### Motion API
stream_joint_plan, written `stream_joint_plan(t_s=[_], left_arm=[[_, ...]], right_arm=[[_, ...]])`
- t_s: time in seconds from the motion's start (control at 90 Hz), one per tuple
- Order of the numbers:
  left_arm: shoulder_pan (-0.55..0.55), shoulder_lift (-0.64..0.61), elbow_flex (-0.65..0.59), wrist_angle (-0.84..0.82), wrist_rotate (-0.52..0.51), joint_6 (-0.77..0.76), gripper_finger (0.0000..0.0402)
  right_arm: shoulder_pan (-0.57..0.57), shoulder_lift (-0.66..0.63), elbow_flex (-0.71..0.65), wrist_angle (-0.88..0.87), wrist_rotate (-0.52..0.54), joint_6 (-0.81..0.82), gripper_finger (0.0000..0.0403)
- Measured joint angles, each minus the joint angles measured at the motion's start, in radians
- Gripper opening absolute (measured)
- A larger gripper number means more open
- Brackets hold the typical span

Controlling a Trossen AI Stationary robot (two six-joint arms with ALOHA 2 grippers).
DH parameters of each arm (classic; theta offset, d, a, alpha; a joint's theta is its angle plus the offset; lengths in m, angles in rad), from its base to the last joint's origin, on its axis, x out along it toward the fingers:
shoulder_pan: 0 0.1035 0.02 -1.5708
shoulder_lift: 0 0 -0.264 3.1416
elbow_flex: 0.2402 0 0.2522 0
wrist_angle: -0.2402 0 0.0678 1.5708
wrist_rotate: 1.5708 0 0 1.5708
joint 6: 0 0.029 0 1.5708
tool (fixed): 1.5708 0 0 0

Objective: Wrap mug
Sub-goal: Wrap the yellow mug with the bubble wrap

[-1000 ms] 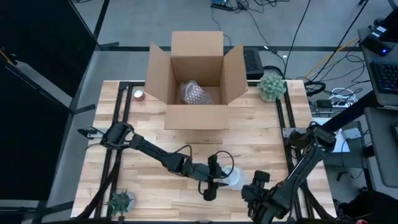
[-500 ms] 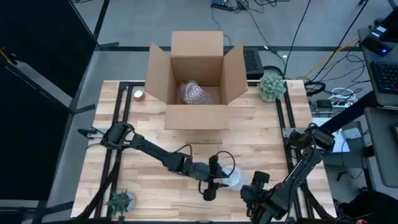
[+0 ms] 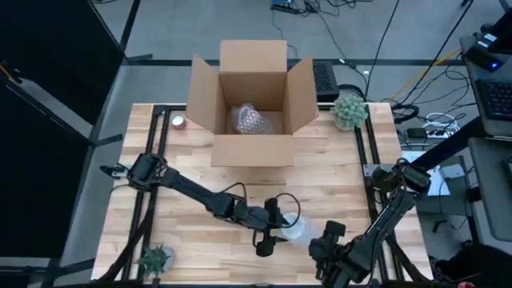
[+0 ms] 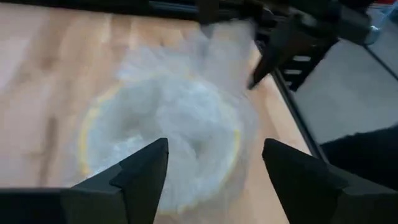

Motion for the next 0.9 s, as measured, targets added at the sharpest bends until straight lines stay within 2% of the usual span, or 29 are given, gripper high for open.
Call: stream_joint_plan(t_s=[0.222,0.9], left_arm=[[-0.001,-0.033,0.001,-0.114,-0.015,0.004,0.0253],[-0.004,-0.041,-0.018,-0.25,-0.079,0.008,0.0253]], right_arm=[[0.0,0.0,0.0,0.005,0.015,-0.003,0.0254],[0.0,0.0,0.0,0.008,0.017,0.001,0.0254]])
